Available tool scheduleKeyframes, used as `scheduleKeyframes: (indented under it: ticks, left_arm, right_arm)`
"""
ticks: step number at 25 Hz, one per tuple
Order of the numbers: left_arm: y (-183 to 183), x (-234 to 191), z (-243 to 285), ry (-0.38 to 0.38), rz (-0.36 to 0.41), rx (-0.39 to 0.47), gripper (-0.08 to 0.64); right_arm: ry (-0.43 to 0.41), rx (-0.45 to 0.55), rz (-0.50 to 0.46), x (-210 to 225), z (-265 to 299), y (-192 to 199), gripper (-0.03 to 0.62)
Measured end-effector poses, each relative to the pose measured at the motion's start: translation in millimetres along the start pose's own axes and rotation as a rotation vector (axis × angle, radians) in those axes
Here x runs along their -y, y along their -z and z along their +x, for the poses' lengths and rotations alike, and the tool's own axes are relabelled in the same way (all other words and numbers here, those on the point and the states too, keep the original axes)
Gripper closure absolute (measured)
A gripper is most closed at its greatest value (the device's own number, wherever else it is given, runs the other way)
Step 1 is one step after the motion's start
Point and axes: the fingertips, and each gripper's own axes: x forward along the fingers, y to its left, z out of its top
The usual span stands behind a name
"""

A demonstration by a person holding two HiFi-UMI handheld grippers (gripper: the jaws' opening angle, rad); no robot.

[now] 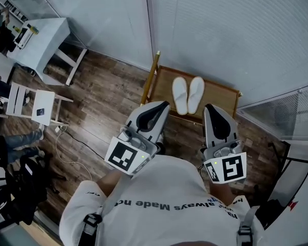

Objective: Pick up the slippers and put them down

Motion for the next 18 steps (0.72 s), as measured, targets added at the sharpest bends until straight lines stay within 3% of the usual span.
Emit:
scheduleKeyframes:
  ticks: [7, 18]
  left_arm:
    - [12.7, -25.8, 15.1, 0.022, -0.009, -0.039, 0.549]
    - [-0.9, -16.4, 65.2, 0.033, -0.012, 0.008, 0.549]
  right_arm:
    - [0.038, -0.006, 0.000, 7.1, 24.6, 9.6, 0.575]
    - [0.053, 0.007, -0.013, 60.0, 25.4, -0.7, 0.575]
